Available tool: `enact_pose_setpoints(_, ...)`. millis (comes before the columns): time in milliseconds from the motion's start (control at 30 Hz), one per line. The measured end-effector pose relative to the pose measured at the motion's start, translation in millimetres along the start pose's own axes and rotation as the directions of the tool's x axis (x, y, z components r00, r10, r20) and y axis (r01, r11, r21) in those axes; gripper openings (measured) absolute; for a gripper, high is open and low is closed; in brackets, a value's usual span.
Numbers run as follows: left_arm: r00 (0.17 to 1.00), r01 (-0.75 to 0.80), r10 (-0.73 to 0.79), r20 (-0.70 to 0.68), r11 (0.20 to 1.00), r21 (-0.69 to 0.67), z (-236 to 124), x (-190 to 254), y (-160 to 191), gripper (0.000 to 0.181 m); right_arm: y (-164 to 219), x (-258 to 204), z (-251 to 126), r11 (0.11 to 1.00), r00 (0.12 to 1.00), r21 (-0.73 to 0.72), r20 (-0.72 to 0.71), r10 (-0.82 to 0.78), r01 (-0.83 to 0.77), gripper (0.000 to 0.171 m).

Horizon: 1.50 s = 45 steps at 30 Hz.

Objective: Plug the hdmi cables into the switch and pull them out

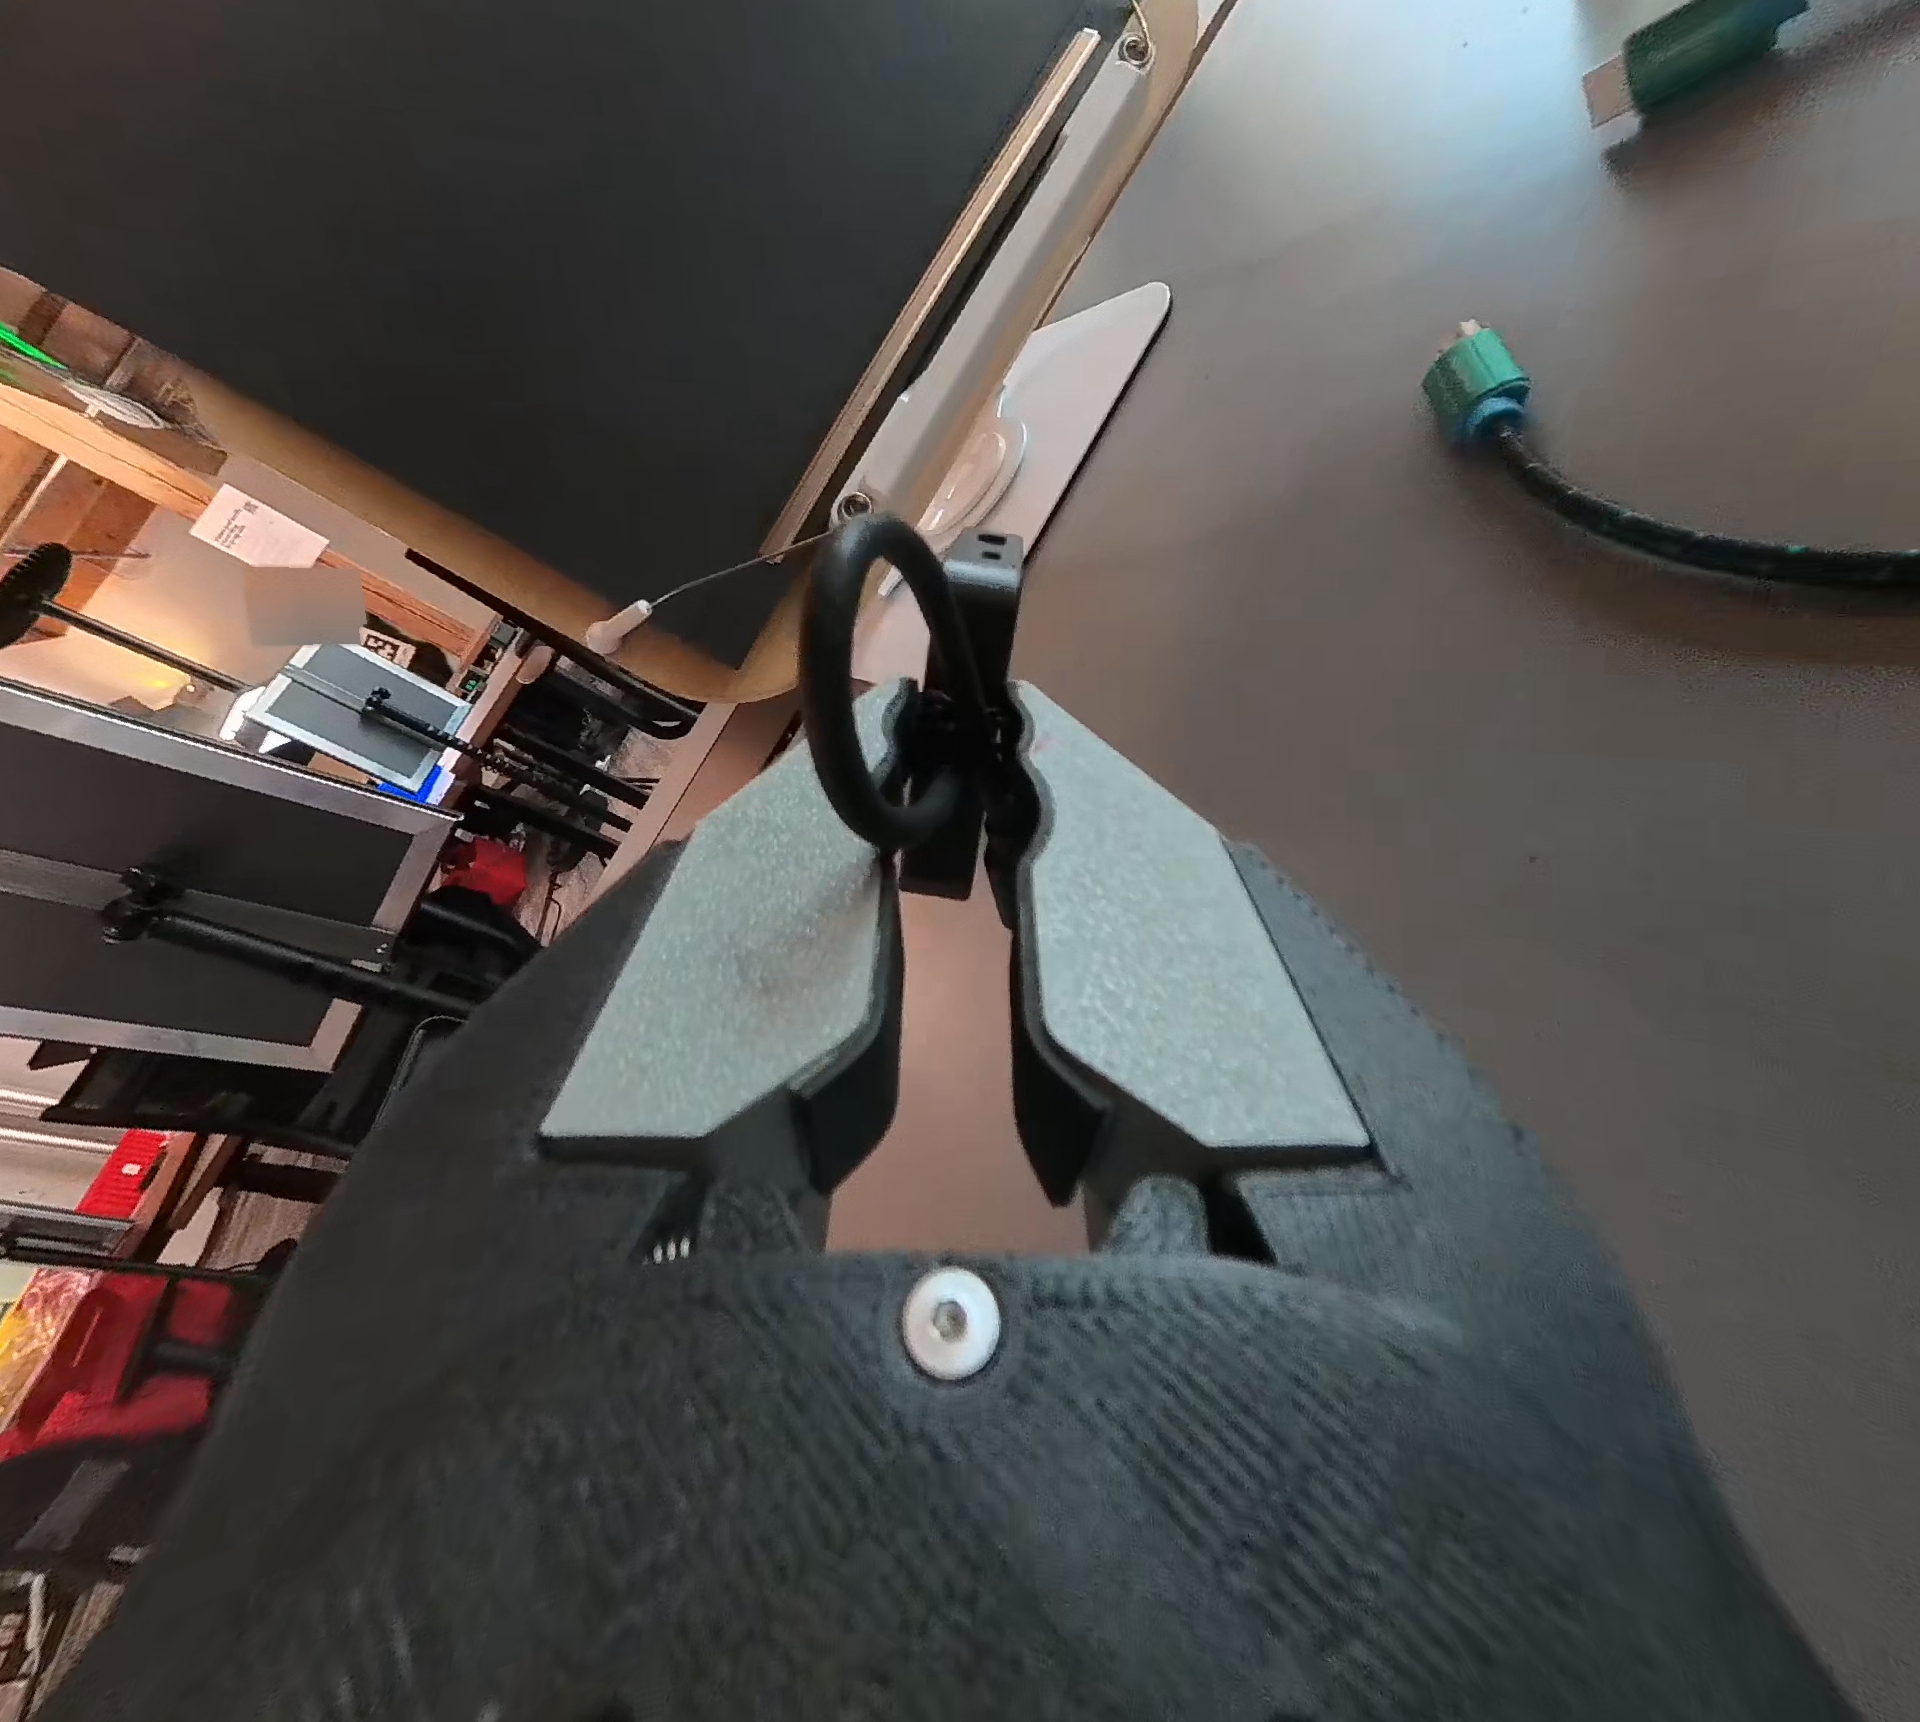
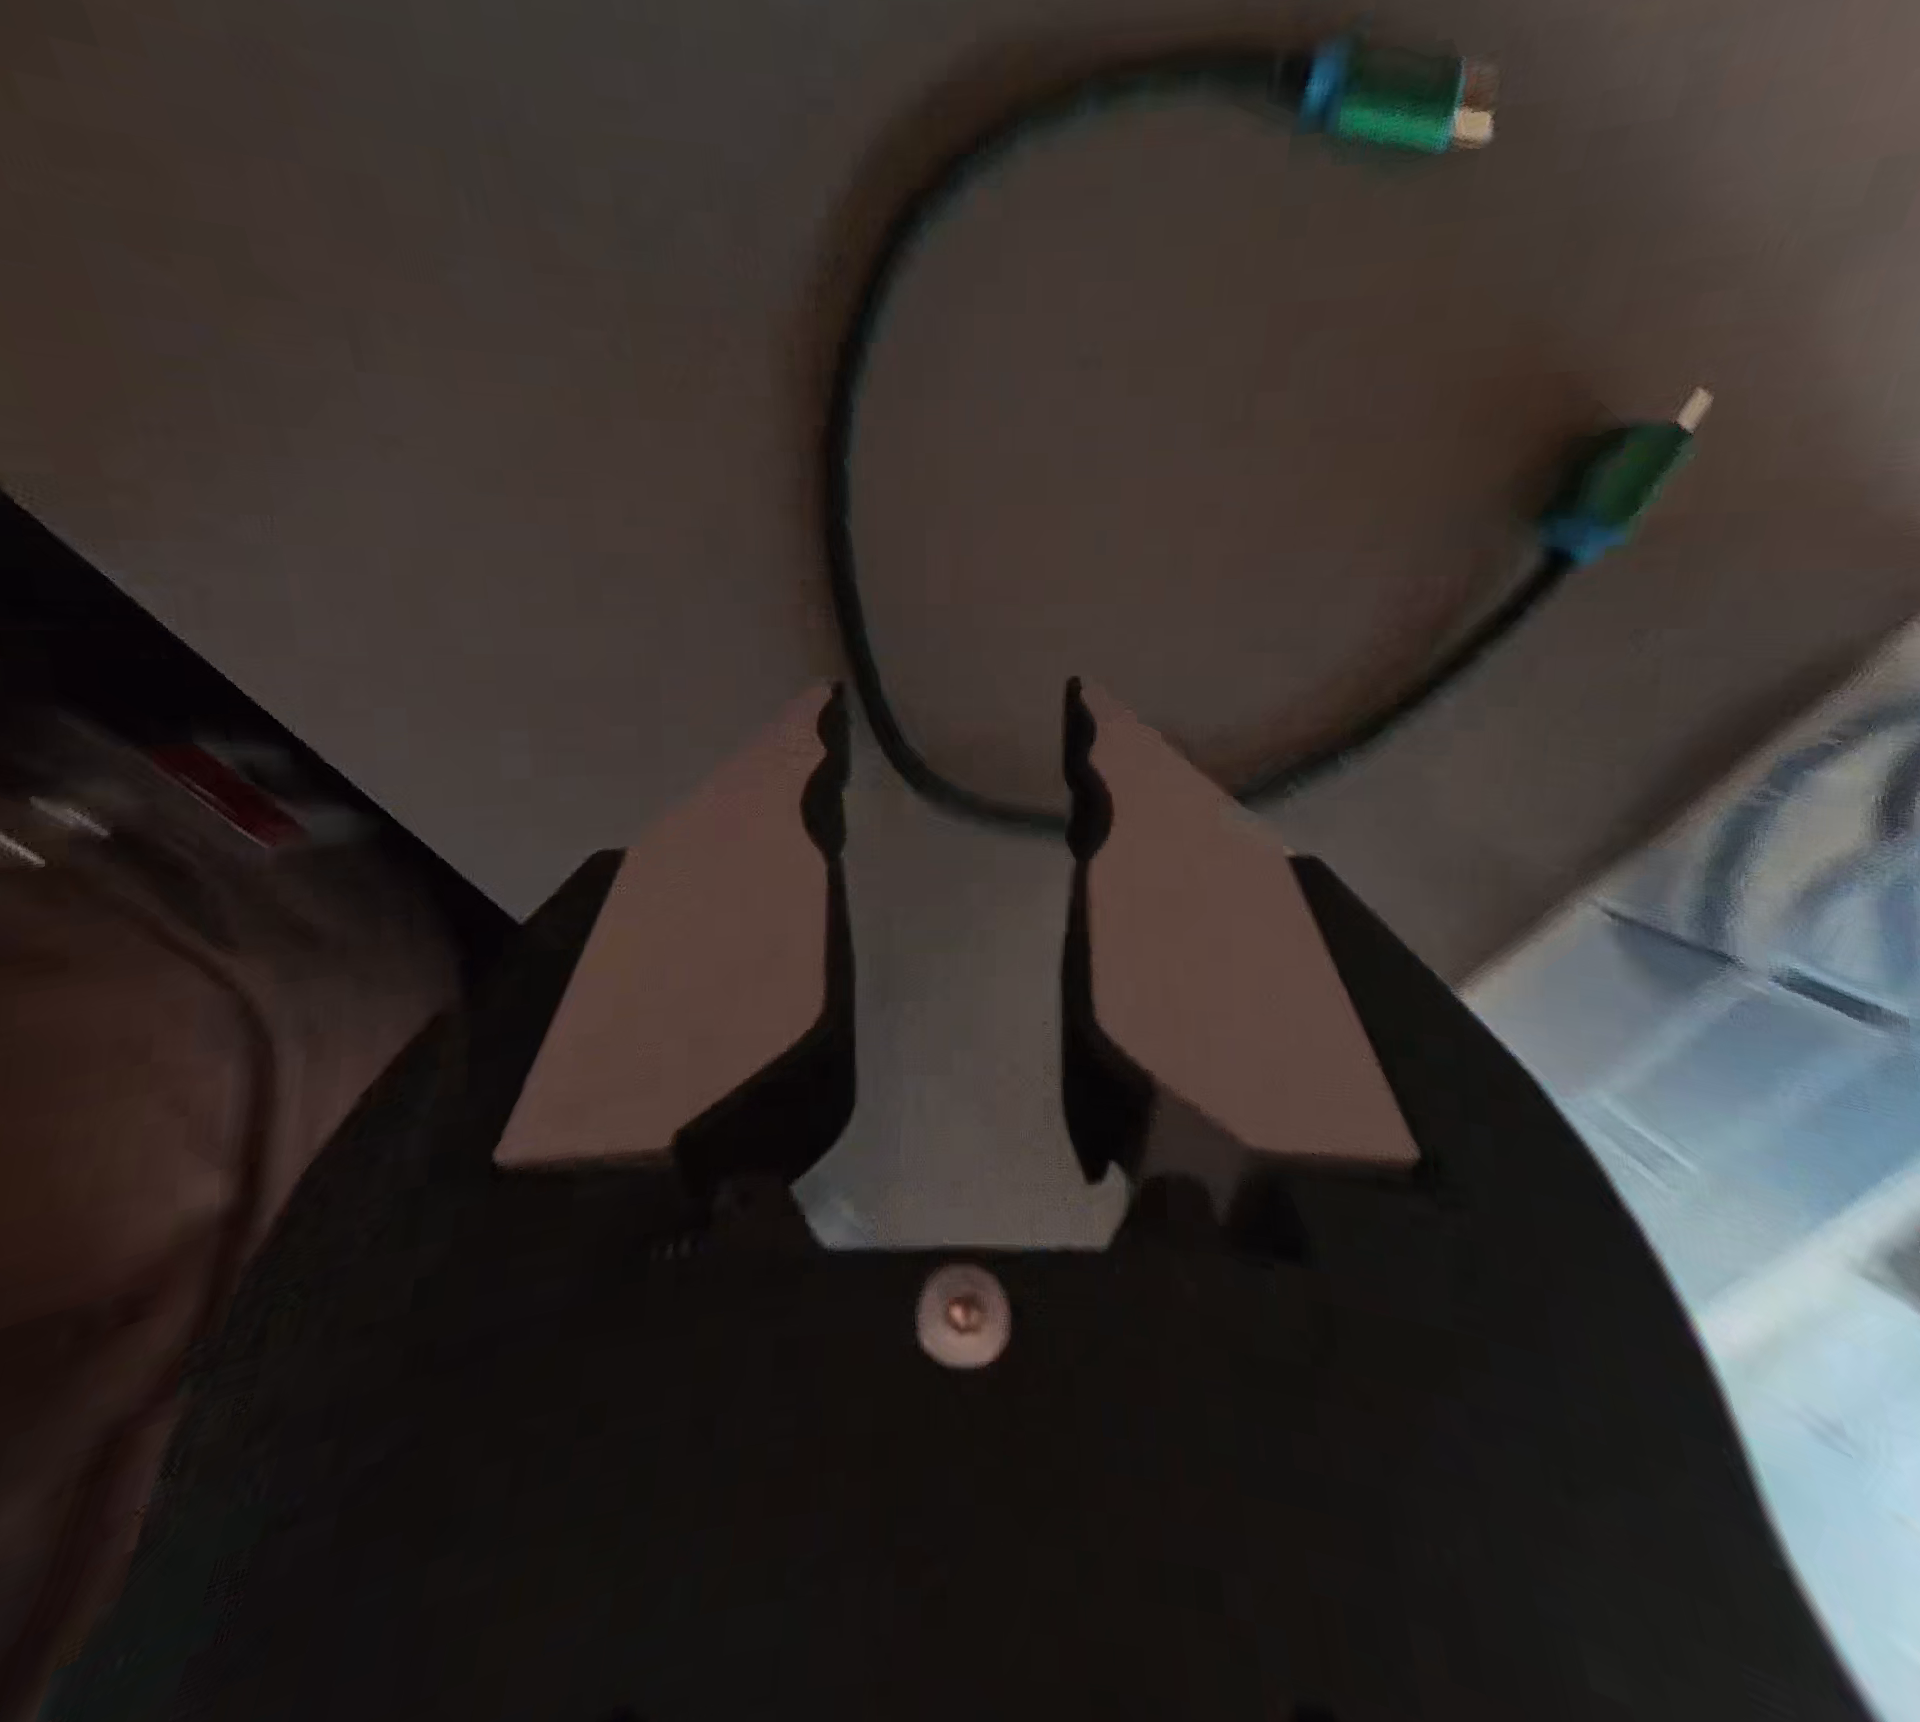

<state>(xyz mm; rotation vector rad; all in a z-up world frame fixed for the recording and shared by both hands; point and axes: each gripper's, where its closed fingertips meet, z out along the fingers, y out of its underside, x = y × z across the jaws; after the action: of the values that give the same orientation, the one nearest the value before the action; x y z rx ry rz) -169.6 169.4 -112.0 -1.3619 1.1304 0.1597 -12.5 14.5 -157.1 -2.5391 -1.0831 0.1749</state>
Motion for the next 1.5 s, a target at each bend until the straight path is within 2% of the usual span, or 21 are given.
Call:
enact_pose_setpoints(33,1.000,-0.002,0.002,0.001,1.000,-0.002,0,0,0,0.014,-14,-4,4,0.995,0.996,0.067,0.054,0.068,-0.072,0.053)
enact_pose_setpoints(100,1.000,-0.008,0.008,0.006,1.000,0.000,0,1,0,0.014,-37,0,19,0.967,0.976,0.149,0.101,0.195,-0.208,0.075)
enact_pose_setpoints(200,1.000,-0.015,0.014,0.019,1.000,0.027,-1,0,-5,0.014,-71,24,50,0.893,0.933,0.271,0.084,0.349,-0.359,0.086)
enact_pose_setpoints(300,0.999,-0.041,0.040,0.034,0.998,0.044,-4,-1,-9,0.014,-91,53,84,0.842,0.883,0.285,0.039,0.467,-0.458,0.094)
enact_pose_setpoints(400,0.996,-0.076,0.074,0.046,0.996,0.039,-4,-1,-9,0.014,-105,82,99,0.839,0.875,0.331,-0.071,0.478,-0.431,0.075)
enact_pose_setpoints(433,0.996,-0.074,0.072,0.043,0.996,0.040,-5,-1,-10,0.014,-110,85,102,0.847,0.884,0.335,-0.077,0.462,-0.413,0.058)
enact_pose_setpoints(467,0.997,-0.071,0.070,0.042,0.997,0.041,-5,-1,-10,0.014,-118,78,105,0.868,0.912,0.324,-0.035,0.409,-0.377,0.033)
enact_pose_setpoints(533,0.996,-0.073,0.071,0.051,0.997,0.040,-6,-4,-9,0.014,-134,42,108,0.917,0.961,0.293,0.135,0.240,-0.270,0.027)
enact_pose_setpoints(600,0.996,-0.072,0.070,0.059,0.997,0.038,-8,-9,-7,0.014,-138,3,101,0.957,0.959,0.266,0.280,0.036,-0.113,0.024)
enact_pose_setpoints(633,0.996,-0.069,0.066,0.061,0.997,0.038,-9,-11,-6,0.014,-137,-12,92,0.959,0.944,0.281,0.324,-0.052,-0.043,0.020)
enact_pose_setpoints(700,0.996,-0.060,0.058,0.067,0.997,0.039,-10,-16,-3,0.014,-131,-26,75,0.954,0.931,0.293,0.325,-0.167,0.069,0.018)
enact_pose_setpoints(767,0.996,-0.059,0.055,0.067,0.997,0.052,-11,-18,-3,0.014,-124,-19,65,0.956,0.956,0.280,0.250,-0.155,0.081,0.025)
enact_pose_setpoints(867,0.993,-0.100,0.095,0.066,0.992,0.079,-12,-15,-7,0.014,-101,-15,65,0.979,0.982,0.195,0.188,0.029,-0.066,0.050)
enact_pose_setpoints(933,0.989,-0.141,0.136,0.059,0.985,0.096,-12,-9,-10,0.014,-83,-33,70,0.972,0.974,0.176,0.193,0.118,-0.153,0.044)
enact_pose_setpoints(1033,0.982,-0.189,0.184,0.050,0.974,0.121,-12,-1,-14,0.014,-77,-75,76,0.951,0.959,0.240,0.250,0.136,-0.197,0.061)
enact_pose_setpoints(1100,0.975,-0.218,0.213,0.056,0.968,0.121,-12,1,-14,0.013,-80,-86,78,0.944,0.974,0.289,0.201,0.103,-0.159,0.059)
enact_pose_setpoints(1167,0.967,-0.250,0.243,0.073,0.960,0.127,-13,2,-16,0.014,-83,-75,84,0.949,0.993,0.296,0.071,0.093,-0.110,0.055)
enact_pose_setpoints(1233,0.964,-0.263,0.252,0.087,0.954,0.143,-15,1,-19,0.014,-88,-74,87,0.947,0.996,0.307,0.037,0.082,-0.089,0.054)
enact_pose_setpoints(1300,0.964,-0.262,0.249,0.097,0.952,0.157,-17,0,-21,0.014,-92,-68,90,0.942,0.997,0.330,-0.027,0.071,-0.058,0.041)
enact_pose_setpoints(1400,0.959,-0.280,0.266,0.100,0.946,0.165,-17,2,-22,0.013,-97,-70,91,0.921,0.998,0.388,-0.036,0.057,-0.039,0.009)
enact_pose_setpoints(1500,0.943,-0.330,0.317,0.100,0.928,0.172,-17,10,-25,0.013,-96,-68,91,0.915,0.999,0.403,-0.034,0.041,-0.023,0.008)
